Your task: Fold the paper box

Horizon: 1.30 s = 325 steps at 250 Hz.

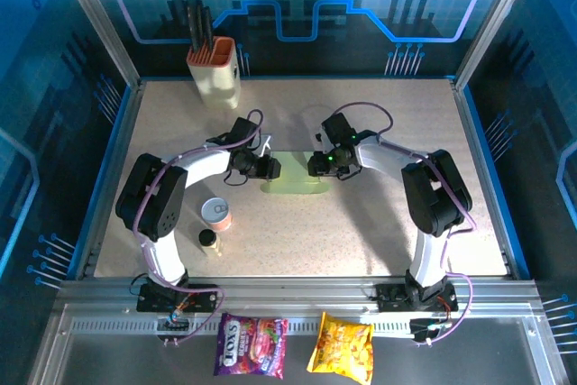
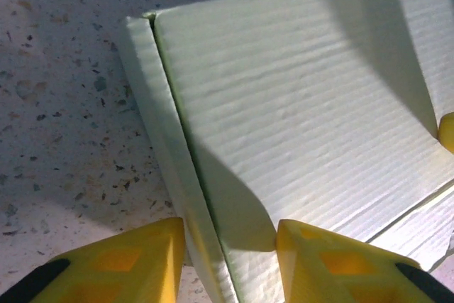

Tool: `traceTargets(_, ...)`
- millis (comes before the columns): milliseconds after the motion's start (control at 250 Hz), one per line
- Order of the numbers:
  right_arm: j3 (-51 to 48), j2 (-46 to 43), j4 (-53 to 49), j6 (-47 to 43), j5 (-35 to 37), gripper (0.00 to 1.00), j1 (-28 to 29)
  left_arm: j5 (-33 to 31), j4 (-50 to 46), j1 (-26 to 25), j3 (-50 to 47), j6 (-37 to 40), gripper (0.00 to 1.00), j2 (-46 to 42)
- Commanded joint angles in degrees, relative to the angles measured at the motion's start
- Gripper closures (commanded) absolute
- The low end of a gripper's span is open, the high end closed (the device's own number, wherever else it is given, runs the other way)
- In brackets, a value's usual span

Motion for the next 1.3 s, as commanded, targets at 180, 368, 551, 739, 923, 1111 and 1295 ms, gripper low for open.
traceTargets(180, -1.58, -0.88, 0.22, -0.6, -4.79, 0.71, 0.88, 4.59, 0.41, -0.49, -3.94, -2.7, 0.65, -3.16)
traceTargets(368, -5.08, -4.1, -2.16, -2.02, -3.77, 0.71, 3.09, 4.85, 0.23, -2.47, -9.03, -4.7, 0.63, -8.07)
traceTargets(551, -9.96, -8.48, -5.31, -3.17, -1.3, 0.7, 6.05, 3.48, 0.88, -5.87, -17.02, -8.86, 0.6, -15.75)
traceTargets(739, -14.66, -13.05, -8.96, -4.11, 1.96, 0.67, 8.45, 4.75, 1.77, -8.47, -24.78, -13.16, 0.56, -23.28)
traceTargets(923, -16.57, -18.0, -8.56, -4.81, 6.46, 0.63, 8.58, -0.9, -1.76, -8.32, -25.4, -10.71, 0.45, -30.46)
traceTargets(1111, -17.58, -24.59, -6.52, -7.54, 8.53, 0.54, 8.59, -2.37, -2.74, -5.3, -21.12, -6.18, 0.39, -32.45)
traceTargets(1295, -16.71, -27.56, -8.28, -13.17, 10.73, 0.5, 7.74, 4.61, -8.02, -4.7, -10.76, 3.09, 0.39, -23.17)
